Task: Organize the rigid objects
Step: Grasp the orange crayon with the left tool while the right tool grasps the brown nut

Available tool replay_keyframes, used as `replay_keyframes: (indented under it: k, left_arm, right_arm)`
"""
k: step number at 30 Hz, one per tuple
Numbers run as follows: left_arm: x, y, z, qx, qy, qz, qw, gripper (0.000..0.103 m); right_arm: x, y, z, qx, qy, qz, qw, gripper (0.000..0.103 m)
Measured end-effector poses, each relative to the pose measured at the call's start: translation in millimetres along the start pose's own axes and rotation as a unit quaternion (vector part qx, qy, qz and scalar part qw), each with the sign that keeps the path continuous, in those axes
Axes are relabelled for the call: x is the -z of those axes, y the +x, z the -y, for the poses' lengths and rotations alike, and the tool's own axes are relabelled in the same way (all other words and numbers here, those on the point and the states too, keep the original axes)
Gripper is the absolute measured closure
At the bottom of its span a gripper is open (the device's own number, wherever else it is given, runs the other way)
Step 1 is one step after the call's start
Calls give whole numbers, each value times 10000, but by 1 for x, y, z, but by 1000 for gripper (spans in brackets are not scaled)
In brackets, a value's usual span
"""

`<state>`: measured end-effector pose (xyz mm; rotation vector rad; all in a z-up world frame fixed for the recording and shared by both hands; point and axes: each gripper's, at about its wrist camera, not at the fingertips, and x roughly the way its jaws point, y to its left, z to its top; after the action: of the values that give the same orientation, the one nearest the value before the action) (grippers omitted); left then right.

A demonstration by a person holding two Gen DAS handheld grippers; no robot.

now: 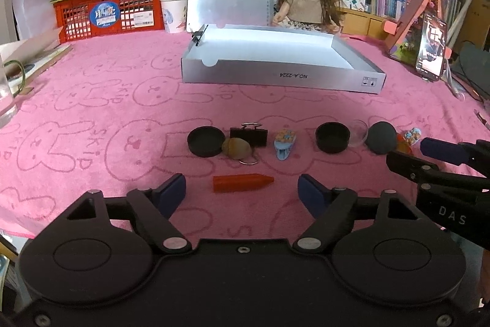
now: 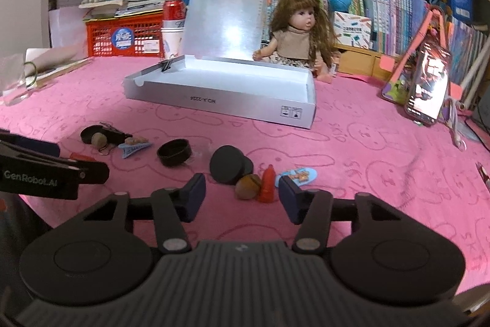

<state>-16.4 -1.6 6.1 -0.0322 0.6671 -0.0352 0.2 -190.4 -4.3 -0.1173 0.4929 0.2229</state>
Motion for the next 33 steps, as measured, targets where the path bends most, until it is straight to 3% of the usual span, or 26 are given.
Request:
replay_keyframes:
  k: [12,16,18,33]
  left_arm:
    - [3,2,4,-12,136,105,9999,45]
    - [4,3,5,-44,193,183,9996,60]
    - [4,3,5,-6,210,201,9996,61]
    - [-12,-12,12,222,458,511,9974,61]
  right_arm:
    - [2,12,-13,122,-678,27,9976,64]
    - [3,14,-15,193,-820,58,9964,75]
    - [2,13,-14,228,-822,78,9963,81]
    - [-15,3,1,60,-229,88,9997,81]
